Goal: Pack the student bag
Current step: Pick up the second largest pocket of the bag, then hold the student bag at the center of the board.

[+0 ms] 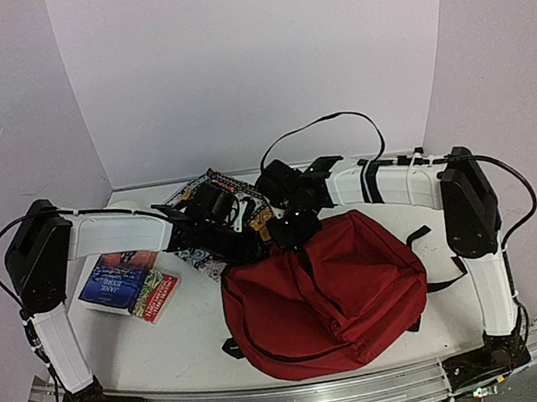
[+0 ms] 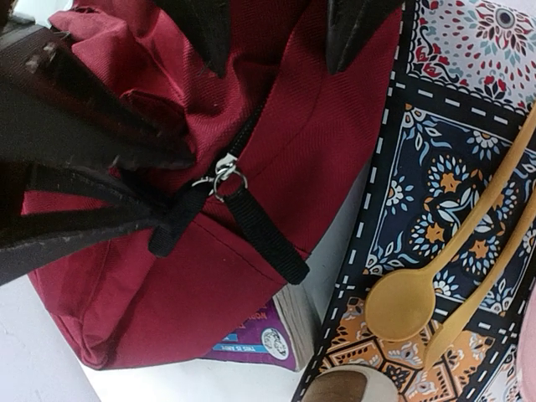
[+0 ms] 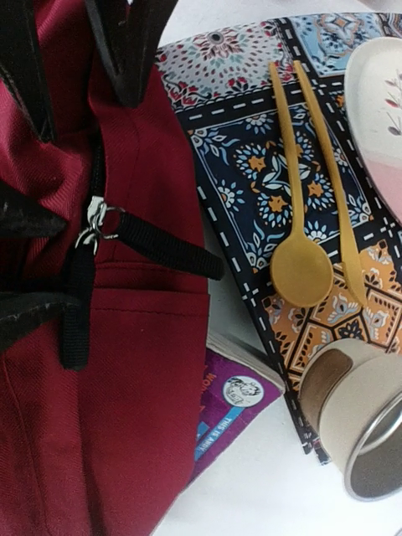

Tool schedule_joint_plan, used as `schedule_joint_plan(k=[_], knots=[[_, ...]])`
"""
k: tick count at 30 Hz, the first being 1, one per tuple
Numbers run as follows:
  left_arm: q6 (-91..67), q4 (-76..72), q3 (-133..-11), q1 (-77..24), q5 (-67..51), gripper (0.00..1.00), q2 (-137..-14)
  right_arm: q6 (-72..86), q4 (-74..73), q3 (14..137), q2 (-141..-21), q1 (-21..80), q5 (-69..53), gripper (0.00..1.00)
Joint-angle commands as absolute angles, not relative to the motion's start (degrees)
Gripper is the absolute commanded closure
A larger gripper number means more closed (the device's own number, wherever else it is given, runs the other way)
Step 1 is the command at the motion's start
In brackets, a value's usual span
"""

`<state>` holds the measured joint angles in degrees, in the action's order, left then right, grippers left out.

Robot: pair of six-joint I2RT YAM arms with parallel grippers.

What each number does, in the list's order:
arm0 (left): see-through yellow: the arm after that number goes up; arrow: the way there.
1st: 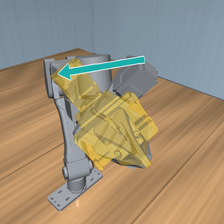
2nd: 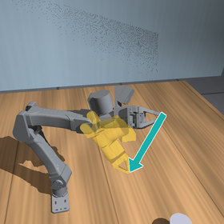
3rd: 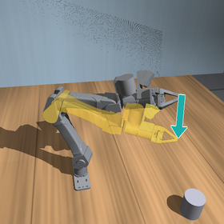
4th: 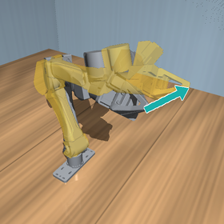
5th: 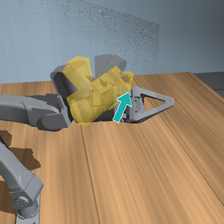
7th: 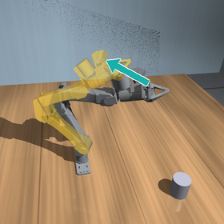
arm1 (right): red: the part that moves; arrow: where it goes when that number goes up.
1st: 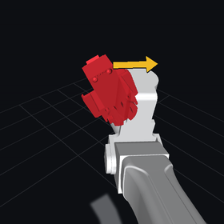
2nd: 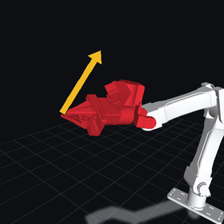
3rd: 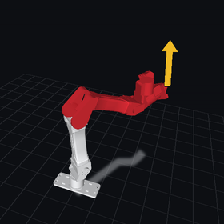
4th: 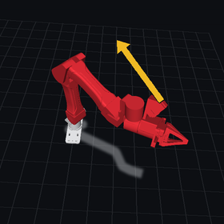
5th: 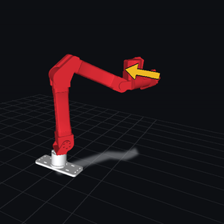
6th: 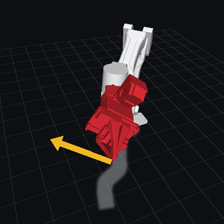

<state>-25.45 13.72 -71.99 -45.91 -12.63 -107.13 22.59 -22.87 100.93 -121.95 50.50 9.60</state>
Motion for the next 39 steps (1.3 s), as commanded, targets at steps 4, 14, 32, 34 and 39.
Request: schedule_joint_plan(k=[4, 14, 32, 34, 39], knots=[[-25.7, 13.4, -74.6, -46.0, -14.7, 0.67, -106.9, 22.0, -26.0, 102.8, -118.2, 50.3, 9.0, 0.98], [-26.8, 13.4, -75.7, -45.9, -12.8, 0.51, -105.3, 22.8, -18.0, 92.6, -105.4, 50.9, 5.2, 1.00], [-22.7, 16.6, -87.4, -45.8, -15.3, 0.31, -113.7, 23.4, -5.5, 79.5, -100.2, 51.8, 1.8, 1.00], [-21.7, 17.7, -89.0, -45.8, -15.2, 0.32, -115.2, 23.3, -4.7, 79.1, -100.2, 51.9, 1.7, 1.00], [-20.7, 19.7, -91.2, -45.8, -17.0, 0.33, -118.4, 23.2, -3.6, 78.2, -99.9, 52.0, 1.8, 1.00]])
